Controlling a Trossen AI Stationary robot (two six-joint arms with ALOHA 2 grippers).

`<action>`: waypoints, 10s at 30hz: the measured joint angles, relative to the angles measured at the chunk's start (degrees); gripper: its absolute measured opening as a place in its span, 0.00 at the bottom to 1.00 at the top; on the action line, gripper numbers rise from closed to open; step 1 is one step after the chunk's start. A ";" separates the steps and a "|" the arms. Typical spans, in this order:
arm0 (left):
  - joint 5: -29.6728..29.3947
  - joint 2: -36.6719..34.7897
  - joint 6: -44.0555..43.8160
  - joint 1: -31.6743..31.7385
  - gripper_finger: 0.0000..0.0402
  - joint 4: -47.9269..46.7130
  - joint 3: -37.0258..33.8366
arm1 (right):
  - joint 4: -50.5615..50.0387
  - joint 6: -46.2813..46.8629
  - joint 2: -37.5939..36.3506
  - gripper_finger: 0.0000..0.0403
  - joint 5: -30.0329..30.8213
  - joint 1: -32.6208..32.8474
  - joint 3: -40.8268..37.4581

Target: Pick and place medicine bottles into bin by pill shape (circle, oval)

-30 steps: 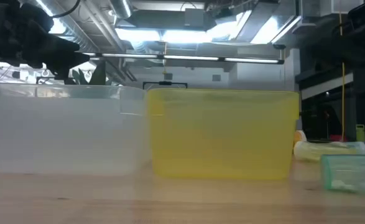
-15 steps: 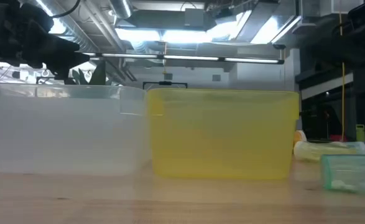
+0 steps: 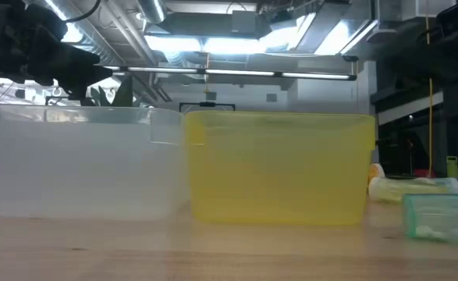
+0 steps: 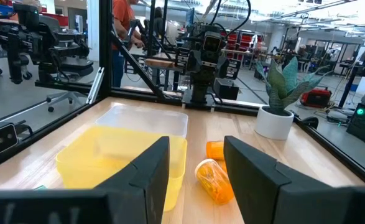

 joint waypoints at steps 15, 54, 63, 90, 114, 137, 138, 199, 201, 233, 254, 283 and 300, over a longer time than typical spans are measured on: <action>-0.02 0.00 0.00 0.01 0.47 0.00 0.01 | -0.27 21.32 0.77 0.39 -2.06 0.05 0.00; 0.02 0.00 -10.05 0.01 0.47 0.04 0.00 | -48.38 34.43 49.72 0.39 13.33 -0.02 51.17; 0.07 0.00 -10.58 0.00 0.47 0.04 0.00 | -46.39 34.45 50.88 0.39 19.34 -0.37 51.17; -0.35 0.00 -10.49 0.01 0.47 0.02 0.00 | -45.70 34.83 50.93 0.64 23.96 -0.39 51.15; -0.44 0.00 -10.47 0.01 0.47 0.02 0.00 | -63.24 48.16 71.12 0.64 3.45 -5.57 49.48; -0.44 -0.02 -10.47 0.02 0.47 0.02 0.00 | -52.07 48.08 76.04 0.64 -5.03 -5.55 38.66; -0.44 0.00 -10.47 0.00 0.47 0.02 0.00 | -51.84 48.08 76.06 0.64 -5.03 -5.55 38.36; -2.10 0.00 -5.97 0.01 0.47 0.37 0.00 | -26.85 32.99 76.51 0.23 4.21 -1.35 55.22; -2.10 0.00 -5.97 0.02 0.47 0.37 0.00 | -16.16 27.65 76.99 0.23 2.98 -1.34 54.70; -2.10 0.00 -5.99 0.02 0.47 0.35 0.00 | 11.82 7.44 106.80 0.47 -21.03 -1.50 68.37; -2.11 -0.01 -6.08 0.01 0.47 0.35 0.00 | -40.13 21.98 83.03 0.42 4.61 0.03 68.41; -2.16 0.00 -6.40 0.02 0.47 0.37 0.00 | -42.17 43.84 75.73 0.41 1.58 10.69 42.63; -2.16 0.00 -6.41 0.02 0.47 0.37 0.00 | -33.00 25.57 78.54 0.41 2.62 10.67 37.68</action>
